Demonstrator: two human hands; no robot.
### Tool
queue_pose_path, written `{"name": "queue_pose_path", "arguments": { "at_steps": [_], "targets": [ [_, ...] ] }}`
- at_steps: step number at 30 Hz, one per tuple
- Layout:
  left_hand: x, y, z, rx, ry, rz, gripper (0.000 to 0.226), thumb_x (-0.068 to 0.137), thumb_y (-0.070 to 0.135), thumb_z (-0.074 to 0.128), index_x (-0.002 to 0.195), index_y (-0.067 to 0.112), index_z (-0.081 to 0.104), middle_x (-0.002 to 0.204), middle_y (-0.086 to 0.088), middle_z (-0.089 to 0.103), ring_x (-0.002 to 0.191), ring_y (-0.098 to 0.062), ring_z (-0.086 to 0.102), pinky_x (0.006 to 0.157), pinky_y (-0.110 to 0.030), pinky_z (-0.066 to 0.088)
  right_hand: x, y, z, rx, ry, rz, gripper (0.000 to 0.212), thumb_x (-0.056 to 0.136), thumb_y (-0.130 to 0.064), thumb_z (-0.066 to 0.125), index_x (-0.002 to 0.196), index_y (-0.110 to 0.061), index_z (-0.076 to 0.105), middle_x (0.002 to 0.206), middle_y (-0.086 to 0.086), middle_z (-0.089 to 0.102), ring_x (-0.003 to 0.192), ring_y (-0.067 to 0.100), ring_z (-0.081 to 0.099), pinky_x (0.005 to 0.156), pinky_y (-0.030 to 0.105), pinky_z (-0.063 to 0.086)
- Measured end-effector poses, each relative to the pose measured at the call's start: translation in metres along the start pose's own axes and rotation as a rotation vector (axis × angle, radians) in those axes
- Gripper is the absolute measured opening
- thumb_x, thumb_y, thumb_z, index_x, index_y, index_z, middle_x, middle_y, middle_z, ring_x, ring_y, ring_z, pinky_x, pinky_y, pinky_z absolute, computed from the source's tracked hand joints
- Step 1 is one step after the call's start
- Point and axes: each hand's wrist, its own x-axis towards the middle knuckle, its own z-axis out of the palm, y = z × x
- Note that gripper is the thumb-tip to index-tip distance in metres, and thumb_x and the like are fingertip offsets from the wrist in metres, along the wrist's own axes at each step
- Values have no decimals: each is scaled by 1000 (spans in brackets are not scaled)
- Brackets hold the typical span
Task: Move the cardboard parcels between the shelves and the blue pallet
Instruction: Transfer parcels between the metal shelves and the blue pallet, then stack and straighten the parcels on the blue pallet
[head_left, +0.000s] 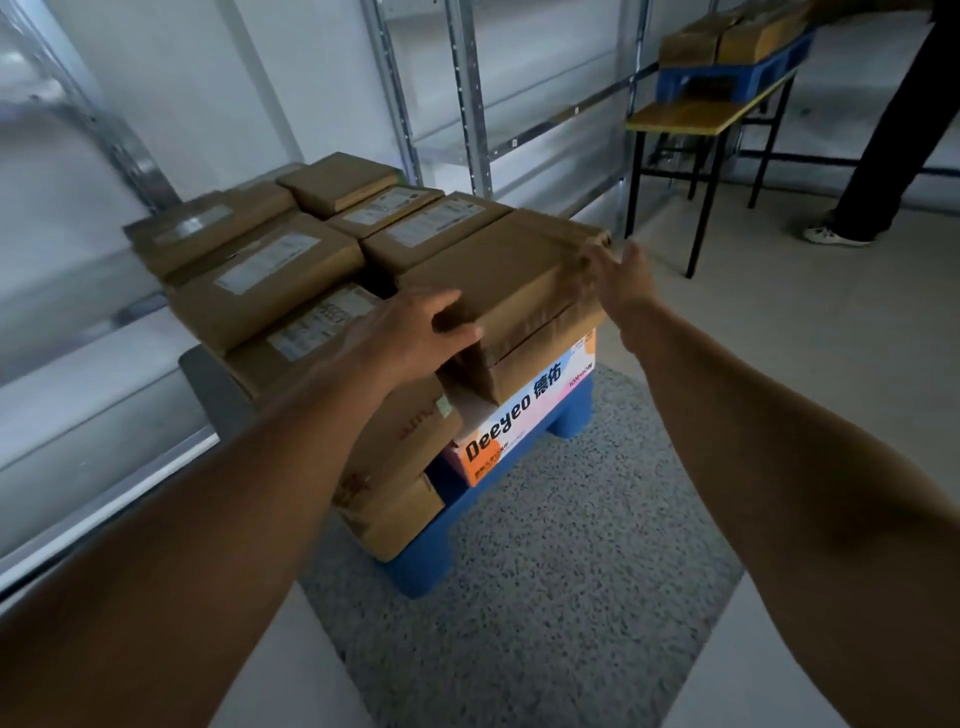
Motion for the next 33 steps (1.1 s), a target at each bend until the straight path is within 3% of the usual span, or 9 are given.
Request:
{"name": "queue_pose_path", "arguments": {
  "at_steps": [2,9,15,21,23,25,28,31,33],
  "targets": [
    [1,-1,0,-16,10,-20,62,84,58,52,138,29,40,143,-4,40,127,-23,40,100,-50,40,2,4,2,15,-63,-23,48,94,-40,48,131,-9,46,126,17,55,105,27,54,83,33,44],
    [-9,-13,6,-235,117,-119,59,66,63,59,117,34,52,117,3,36,111,-21,43,88,-41,45,-5,11,8,-2,-106,-47,61,88,-50,53,138,-16,41,129,11,52,111,28,54,94,42,48],
    [-8,-15,9,-250,131,-132,55,69,57,69,116,36,51,117,5,30,112,-21,40,84,-37,41,-6,17,8,-18,-137,-53,66,89,-50,53,144,-19,34,135,10,47,117,29,51,99,46,45],
    [-15,-16,2,-312,117,-137,69,69,67,59,127,32,45,130,0,33,114,-19,41,78,-35,40,-9,18,-1,2,-82,-42,65,93,-49,47,144,-12,33,144,13,42,124,28,48,84,33,47],
    [-22,-21,-4,-362,171,-126,68,75,67,53,132,33,41,141,-7,34,117,-18,41,77,-34,39,-10,22,-6,-23,-44,-29,56,95,-47,43,136,-8,43,135,14,50,115,27,52,70,27,44],
    [-30,-28,-11,-388,240,-111,56,85,57,53,134,33,40,143,-9,37,115,-13,37,75,-31,37,-11,29,-9,-27,-8,-12,37,98,-41,39,107,-9,54,104,10,57,91,21,54,63,27,38],
    [-41,-40,-20,-395,275,-126,51,88,53,50,134,34,41,138,-11,42,108,-12,46,66,-25,39,-17,36,-8,-117,34,-8,30,100,-34,35,72,-25,37,70,-2,42,64,12,40,58,28,33],
    [-55,-48,-23,-358,360,-132,48,89,54,48,133,34,42,130,-8,45,93,-10,53,56,-21,40,-21,42,-7,-196,38,-33,33,101,-32,34,73,-17,45,69,2,47,69,18,46,62,30,37],
    [-70,-48,-22,-351,457,-145,46,90,52,48,131,32,44,123,0,48,90,0,54,56,-17,39,-20,44,-6,-234,-21,-42,36,101,-35,34,89,-9,57,83,8,59,79,21,54,69,33,42]
  ]
}}
